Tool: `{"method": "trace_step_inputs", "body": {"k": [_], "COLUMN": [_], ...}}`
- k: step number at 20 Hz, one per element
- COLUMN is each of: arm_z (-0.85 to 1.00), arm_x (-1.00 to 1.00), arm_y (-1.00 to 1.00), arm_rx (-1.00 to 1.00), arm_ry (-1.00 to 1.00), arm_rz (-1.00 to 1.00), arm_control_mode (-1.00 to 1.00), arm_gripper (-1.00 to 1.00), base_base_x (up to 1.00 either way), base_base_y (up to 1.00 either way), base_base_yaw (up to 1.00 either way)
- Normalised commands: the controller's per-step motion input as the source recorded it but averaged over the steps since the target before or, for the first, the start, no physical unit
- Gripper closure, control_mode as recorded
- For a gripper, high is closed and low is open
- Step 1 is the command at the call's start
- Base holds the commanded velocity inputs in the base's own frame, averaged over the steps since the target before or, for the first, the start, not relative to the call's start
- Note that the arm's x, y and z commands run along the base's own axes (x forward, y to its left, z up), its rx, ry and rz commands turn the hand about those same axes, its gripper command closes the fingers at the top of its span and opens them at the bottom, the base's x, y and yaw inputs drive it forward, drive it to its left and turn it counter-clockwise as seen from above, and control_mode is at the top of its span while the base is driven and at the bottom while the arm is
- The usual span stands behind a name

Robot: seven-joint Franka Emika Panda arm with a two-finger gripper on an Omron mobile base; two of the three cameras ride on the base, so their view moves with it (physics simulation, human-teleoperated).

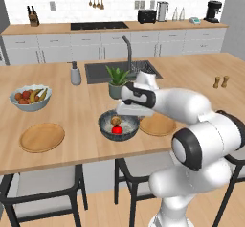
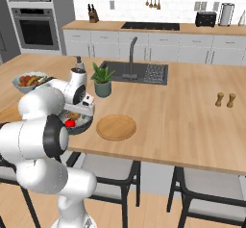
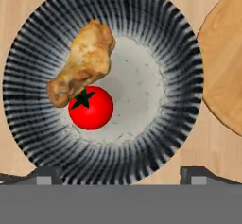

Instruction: Pick the chicken drumstick and tomato from their plates and place them in the bowl. Then put the bowl in the fridge.

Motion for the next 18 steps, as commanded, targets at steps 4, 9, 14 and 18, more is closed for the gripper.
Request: {"method": "trace_step_inputs", "body": {"k": [4,9,14,18], "arm_z": [0.00,-0.01,-0.01,-0.31], "arm_x": [-0.29,0.01,0.54,0.28], "arm_y": [-0.53,-0.37,-0.03,0.02], "arm_rx": [0.00,0.00,0.00,0.00], "arm_ry": [0.15,0.07,0.05,0.02], "arm_rz": [-0.07,-0.07,-0.10,-0.15], "arm_control_mode": [-1.00,-1.00,-1.00,-1.00], "arm_gripper": [-1.00,-1.00,-1.00,-1.00], "base_base_x": [0.00,0.00,0.00,0.00], "base_base_y": [0.00,0.00,0.00,0.00], "base_base_yaw": [0.00,0.00,0.00,0.00]}}
